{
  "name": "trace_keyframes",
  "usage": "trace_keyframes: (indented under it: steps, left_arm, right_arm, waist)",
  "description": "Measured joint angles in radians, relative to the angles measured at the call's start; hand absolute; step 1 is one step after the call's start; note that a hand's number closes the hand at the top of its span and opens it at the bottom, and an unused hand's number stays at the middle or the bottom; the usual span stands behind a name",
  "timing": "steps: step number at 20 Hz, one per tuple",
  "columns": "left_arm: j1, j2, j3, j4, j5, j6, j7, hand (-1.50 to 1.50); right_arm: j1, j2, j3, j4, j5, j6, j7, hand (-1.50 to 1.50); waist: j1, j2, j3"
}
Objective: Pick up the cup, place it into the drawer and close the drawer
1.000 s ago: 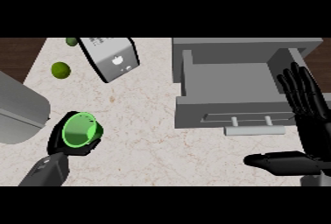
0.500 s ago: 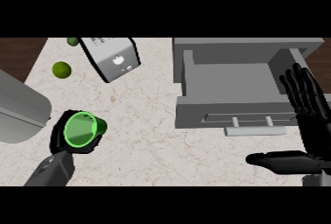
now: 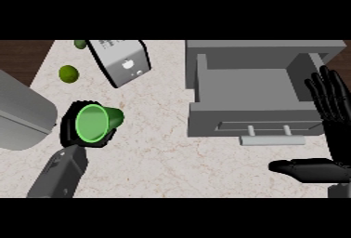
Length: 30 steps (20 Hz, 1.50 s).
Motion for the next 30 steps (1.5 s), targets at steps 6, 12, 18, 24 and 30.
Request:
trace_keyframes:
  steps: [6,12,18,24,30]
  left_arm:
    - [-0.047,-0.038,-0.065,-0.163,-0.003,0.015,0.076,1.50]
    - [-0.099,-0.102,-0.140,-0.385,-0.009,0.109,0.233,1.50]
    - [-0.189,-0.148,-0.211,-0.553,-0.014,0.210,0.434,1.50]
    - [-0.330,-0.166,-0.316,-0.562,-0.013,0.360,0.560,1.50]
    - [-0.490,-0.171,-0.400,-0.475,0.029,0.506,0.642,1.50]
  right_arm:
    - [-0.002,-0.001,-0.010,-0.002,0.000,-0.006,0.008,-1.50]
    - [0.011,-0.012,-0.028,-0.014,-0.018,0.007,0.020,-1.50]
    - [0.031,-0.004,-0.020,-0.038,-0.010,0.007,0.021,-1.50]
    - [0.012,-0.007,-0.036,0.012,-0.014,0.014,-0.014,-1.50]
    - [-0.003,-0.011,-0.047,0.038,-0.027,0.025,-0.028,-1.50]
  waist:
    - [0.012,-0.006,0.002]
    - [0.015,-0.008,0.002]
    - [0.010,-0.007,0.002]
    - [0.001,-0.003,0.001]
    - [-0.008,0.000,0.002]
